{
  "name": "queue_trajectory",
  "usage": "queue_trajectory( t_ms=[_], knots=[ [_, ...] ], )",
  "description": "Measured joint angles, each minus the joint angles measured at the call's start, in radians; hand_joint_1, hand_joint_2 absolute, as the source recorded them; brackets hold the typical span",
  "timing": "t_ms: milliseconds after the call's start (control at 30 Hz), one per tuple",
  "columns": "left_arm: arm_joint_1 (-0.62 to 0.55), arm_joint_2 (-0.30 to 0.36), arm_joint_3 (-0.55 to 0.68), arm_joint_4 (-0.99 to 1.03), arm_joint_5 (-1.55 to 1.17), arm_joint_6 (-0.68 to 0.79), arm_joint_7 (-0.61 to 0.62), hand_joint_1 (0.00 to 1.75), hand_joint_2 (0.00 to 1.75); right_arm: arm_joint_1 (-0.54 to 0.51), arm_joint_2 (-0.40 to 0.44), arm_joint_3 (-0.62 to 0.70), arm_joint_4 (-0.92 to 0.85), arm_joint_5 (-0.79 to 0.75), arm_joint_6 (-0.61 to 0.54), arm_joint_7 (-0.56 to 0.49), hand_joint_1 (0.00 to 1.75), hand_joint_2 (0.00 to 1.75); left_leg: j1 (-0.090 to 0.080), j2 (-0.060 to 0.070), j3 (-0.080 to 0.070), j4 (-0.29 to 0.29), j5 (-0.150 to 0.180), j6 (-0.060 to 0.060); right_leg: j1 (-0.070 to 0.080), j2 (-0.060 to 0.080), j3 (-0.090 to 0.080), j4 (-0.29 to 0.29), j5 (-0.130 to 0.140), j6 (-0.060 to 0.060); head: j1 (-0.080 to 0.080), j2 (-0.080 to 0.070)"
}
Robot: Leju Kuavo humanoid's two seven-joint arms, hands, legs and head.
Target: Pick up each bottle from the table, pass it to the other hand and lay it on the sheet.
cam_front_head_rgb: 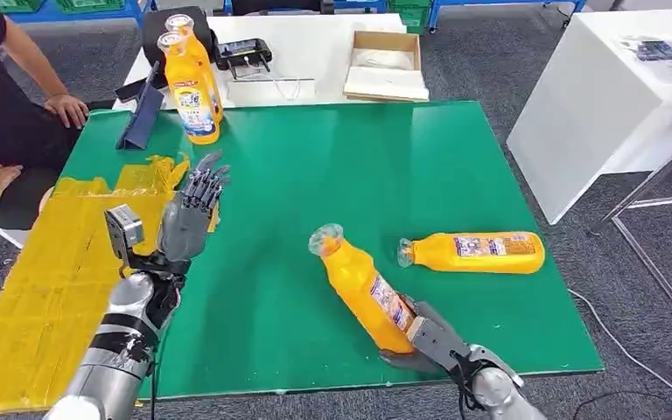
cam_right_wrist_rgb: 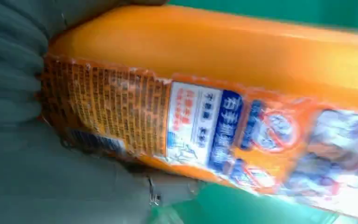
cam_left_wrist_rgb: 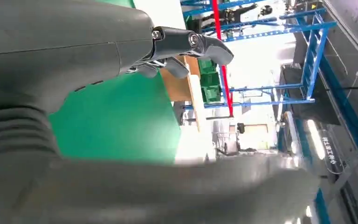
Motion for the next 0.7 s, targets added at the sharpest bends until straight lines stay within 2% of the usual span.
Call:
queue_trajectory(
  t_ms=[300,433,700],
  knots=[
    [0.030,-0.019,-0.005,-0.002,0.040,-0.040,0.040,0.00,1.75,-0.100,0.104,-0.016,0.035,0.026,0.000,0.035,1.75,1.75,-0.001,-0.005,-0.007,0.000,0.001,0.000,0.000,-0.004,-0.007,0.001,0.000,0.000,0.000,0.000],
    [0.003,-0.028,-0.013,0.001,0.049,-0.027,0.076,0.00,1.75,-0.158,0.112,-0.015,0.066,0.017,0.006,0.033,1.75,1.75,-0.003,-0.008,-0.009,0.000,0.003,0.001,-0.002,-0.008,-0.009,0.001,0.000,0.000,0.000,0.000],
    [-0.035,-0.039,-0.060,0.018,0.056,-0.003,0.084,0.00,1.75,-0.204,0.113,-0.001,0.103,0.026,0.016,0.034,1.75,1.75,-0.004,-0.010,-0.012,0.000,0.003,0.001,-0.003,-0.009,-0.010,0.001,0.000,0.000,0.000,0.000]
  ],
)
